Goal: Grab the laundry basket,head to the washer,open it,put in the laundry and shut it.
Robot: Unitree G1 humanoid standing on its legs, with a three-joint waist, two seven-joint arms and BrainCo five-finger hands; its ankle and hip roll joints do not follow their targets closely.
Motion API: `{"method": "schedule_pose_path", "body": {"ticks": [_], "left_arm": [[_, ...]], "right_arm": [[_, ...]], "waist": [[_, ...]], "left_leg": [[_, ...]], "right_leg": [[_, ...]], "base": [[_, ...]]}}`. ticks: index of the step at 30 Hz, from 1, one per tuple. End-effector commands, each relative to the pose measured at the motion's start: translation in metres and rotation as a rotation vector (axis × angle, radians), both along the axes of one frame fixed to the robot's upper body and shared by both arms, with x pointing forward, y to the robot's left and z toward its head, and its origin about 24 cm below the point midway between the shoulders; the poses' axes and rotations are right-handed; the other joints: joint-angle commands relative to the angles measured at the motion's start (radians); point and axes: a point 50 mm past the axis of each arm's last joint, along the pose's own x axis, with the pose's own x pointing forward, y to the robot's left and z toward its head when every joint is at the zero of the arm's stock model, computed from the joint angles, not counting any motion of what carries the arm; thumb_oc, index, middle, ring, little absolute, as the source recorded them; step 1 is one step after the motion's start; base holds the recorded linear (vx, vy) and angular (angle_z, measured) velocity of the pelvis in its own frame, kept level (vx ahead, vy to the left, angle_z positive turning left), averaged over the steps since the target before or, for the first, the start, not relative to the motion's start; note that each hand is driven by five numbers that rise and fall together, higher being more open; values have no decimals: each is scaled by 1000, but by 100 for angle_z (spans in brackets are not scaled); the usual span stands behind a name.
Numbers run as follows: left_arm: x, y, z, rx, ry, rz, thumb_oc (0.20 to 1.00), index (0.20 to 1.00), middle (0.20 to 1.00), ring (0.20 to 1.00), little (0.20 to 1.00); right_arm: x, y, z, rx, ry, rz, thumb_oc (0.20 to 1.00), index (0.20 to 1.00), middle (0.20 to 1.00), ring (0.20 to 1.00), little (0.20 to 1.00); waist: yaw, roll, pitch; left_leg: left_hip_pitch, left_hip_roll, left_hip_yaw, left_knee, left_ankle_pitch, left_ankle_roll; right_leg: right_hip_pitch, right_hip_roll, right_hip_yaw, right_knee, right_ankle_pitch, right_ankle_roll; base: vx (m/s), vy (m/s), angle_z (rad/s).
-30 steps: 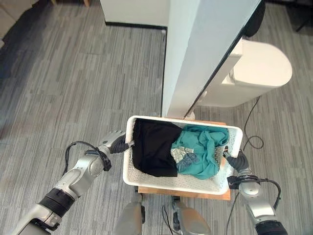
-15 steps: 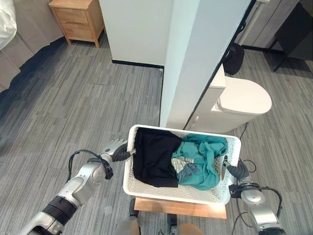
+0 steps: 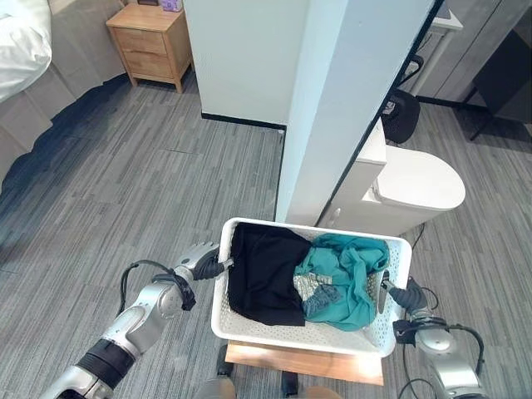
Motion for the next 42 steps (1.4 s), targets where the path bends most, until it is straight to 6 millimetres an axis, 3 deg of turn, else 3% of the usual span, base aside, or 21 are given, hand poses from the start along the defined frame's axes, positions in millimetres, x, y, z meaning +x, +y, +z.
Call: {"method": "schedule_pose_path", "body": {"ticks": [1, 3, 5, 9, 12, 14, 16, 21, 23, 27, 32, 34, 35, 37, 39, 42], "left_arm": [[30, 11, 43, -56, -178, 70, 200, 200, 200, 200, 200], [35, 4, 51, -62, -204, 48, 200, 200, 200, 200, 200], [40, -2, 56, -74, -208, 27, 200, 200, 200, 200, 200], [38, 0, 57, -72, -188, 25, 200, 200, 200, 200, 200], [40, -2, 61, -49, -188, 2, 200, 200, 200, 200, 200], [42, -7, 66, -58, -186, -24, 200, 200, 200, 200, 200], [49, -18, 75, -56, -191, -66, 200, 200, 200, 200, 200], [64, -42, 96, -7, -183, -171, 200, 200, 200, 200, 200], [71, -54, 102, 20, -174, -208, 200, 200, 200, 200, 200], [80, -69, 107, 57, -165, -246, 200, 200, 200, 200, 200], [88, -82, 110, 89, -122, -264, 200, 200, 200, 200, 200], [88, -84, 111, 102, -114, -271, 200, 200, 200, 200, 200], [90, -84, 112, 146, -88, -281, 200, 200, 200, 200, 200], [91, -85, 112, 167, -77, -288, 200, 200, 200, 200, 200], [91, -83, 111, 187, -71, -289, 200, 200, 200, 200, 200], [91, -73, 113, 194, -74, -269, 200, 200, 200, 200, 200]], "right_arm": [[15, -22, 58, -11, -246, 14, 200, 200, 200, 200, 200], [15, -26, 63, -25, -255, 24, 200, 200, 200, 200, 200], [13, -29, 67, -34, -251, 39, 200, 200, 200, 200, 200], [13, -29, 66, -22, -214, 87, 200, 200, 200, 200, 200], [18, -31, 69, -27, -190, 123, 200, 200, 200, 200, 200], [20, -35, 68, -27, -158, 136, 200, 200, 200, 200, 200], [25, -37, 70, -25, -136, 160, 200, 200, 200, 200, 200], [33, -34, 69, -20, -60, 245, 200, 200, 200, 200, 200], [36, -32, 67, -28, -28, 276, 200, 200, 200, 200, 200], [41, -24, 65, -17, 3, 329, 200, 200, 200, 200, 200], [41, -23, 66, 18, 13, 357, 200, 200, 200, 200, 200], [38, -24, 64, 27, 22, 351, 200, 200, 200, 200, 200], [28, -24, 57, 47, 61, 367, 200, 200, 200, 200, 200], [21, -24, 53, 63, 86, 378, 200, 200, 200, 200, 200], [18, -22, 48, 70, 109, 393, 200, 200, 200, 200, 200], [18, -20, 44, 75, 133, 410, 200, 200, 200, 200, 200]], "waist": [[10, -48, -23], [-14, -59, -17], [-35, -59, -23], [-43, -36, -41], [-52, -20, -56], [-58, -12, -64], [-66, 1, -63], [-55, 1, -33], [-52, -4, -14], [-55, -8, 25], [-38, 0, 35], [-32, -4, 24], [-11, -14, -9], [9, -26, -29], [37, -45, -52], [73, -61, -77]], "left_leg": [[41, 22, -26, 12, -100, 13], [29, 10, 11, 65, -135, 20], [60, 9, 86, 245, -250, 29], [150, -13, 32, 386, -273, 26], [202, -5, -32, 346, -275, 27], [238, -8, -45, 297, -300, 28], [261, -11, -16, 259, -327, 35], [282, -93, -26, 176, -426, 94], [282, -126, -37, 138, -408, 115], [257, -147, 1, 124, -373, 135], [193, -139, 48, 116, -309, 141], [175, -136, 56, 110, -292, 140], [144, -120, 93, 99, -266, 124], [120, -113, 127, 99, -256, 110], [92, -117, 171, 102, -245, 105], [68, -121, 241, 102, -238, 117]], "right_leg": [[-44, 4, -94, 8, -17, -8], [-67, -21, -116, 10, -2, 0], [-101, -36, -131, 14, 18, 6], [-125, -23, -124, 12, 58, 13], [-150, -16, -98, 11, 91, 25], [-165, -23, -85, 11, 112, 35], [-182, -38, -84, 12, 133, 49], [-226, -103, -59, 23, 196, 102], [-254, -132, -44, 25, 219, 127], [-283, -174, -65, 58, 222, 146], [-223, -176, -113, 271, 93, 109], [-216, -174, -125, 315, 73, 104], [-157, -169, -203, 371, 28, 97], [-105, -178, -270, 373, 14, 102], [-45, -189, -341, 354, 28, 115], [4, -209, -397, 348, 68, 130]], "base": [[-196, 26, 30], [-196, 64, 36], [-170, 159, 45], [-70, 185, -10], [-77, 182, -26], [-122, 232, -35], [-207, 330, -29], [-235, 283, -30], [-272, 272, -31], [-249, 180, -41], [-181, 74, -26], [-123, -8, -33], [-77, -71, -49], [-73, -86, -41], [-67, -62, -22], [-85, -38, -53]]}}
